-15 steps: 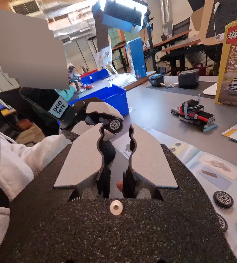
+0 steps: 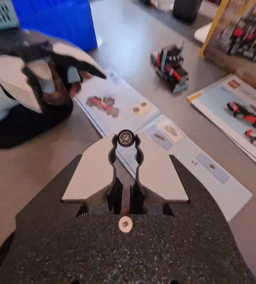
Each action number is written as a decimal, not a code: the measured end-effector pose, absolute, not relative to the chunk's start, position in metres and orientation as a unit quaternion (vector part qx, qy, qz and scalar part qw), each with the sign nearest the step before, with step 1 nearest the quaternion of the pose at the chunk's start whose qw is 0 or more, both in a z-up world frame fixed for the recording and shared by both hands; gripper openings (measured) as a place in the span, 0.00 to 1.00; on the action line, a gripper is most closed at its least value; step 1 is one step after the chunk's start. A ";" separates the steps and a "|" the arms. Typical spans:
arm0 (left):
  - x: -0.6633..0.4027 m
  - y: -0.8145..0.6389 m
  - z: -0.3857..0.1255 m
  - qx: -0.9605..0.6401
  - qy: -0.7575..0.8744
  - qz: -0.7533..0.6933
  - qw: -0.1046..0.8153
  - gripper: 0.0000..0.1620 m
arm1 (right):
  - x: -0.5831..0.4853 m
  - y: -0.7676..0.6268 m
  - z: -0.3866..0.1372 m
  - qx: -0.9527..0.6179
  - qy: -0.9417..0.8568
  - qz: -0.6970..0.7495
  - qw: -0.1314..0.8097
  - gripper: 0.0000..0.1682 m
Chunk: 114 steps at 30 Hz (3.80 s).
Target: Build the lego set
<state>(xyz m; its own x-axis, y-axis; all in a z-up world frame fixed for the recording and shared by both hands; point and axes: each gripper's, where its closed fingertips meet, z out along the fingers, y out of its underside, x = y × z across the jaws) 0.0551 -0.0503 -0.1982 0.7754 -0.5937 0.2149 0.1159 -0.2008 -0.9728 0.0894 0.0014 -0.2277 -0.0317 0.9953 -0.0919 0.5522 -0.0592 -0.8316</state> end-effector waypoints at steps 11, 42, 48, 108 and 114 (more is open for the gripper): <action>0.051 -0.051 -0.197 -0.704 0.146 -0.350 0.600 0.42 | 0.087 0.016 -0.305 -0.616 -0.725 0.242 0.188 0.15; 0.093 -0.074 -0.225 -0.726 0.305 -0.326 0.522 0.34 | 0.129 -0.099 -0.307 -0.445 -0.827 0.302 0.166 0.09; 0.091 -0.074 -0.223 -0.725 0.297 -0.334 0.525 0.34 | 0.118 -0.055 -0.281 -0.489 -0.781 0.305 0.241 0.09; 0.093 -0.073 -0.229 -0.734 0.291 -0.365 0.493 0.34 | 0.116 -0.048 -0.295 -0.507 -0.815 0.214 0.182 0.00; 0.091 -0.073 -0.226 -0.728 0.288 -0.367 0.503 0.34 | 0.113 -0.046 -0.291 -0.517 -0.799 0.237 0.194 0.07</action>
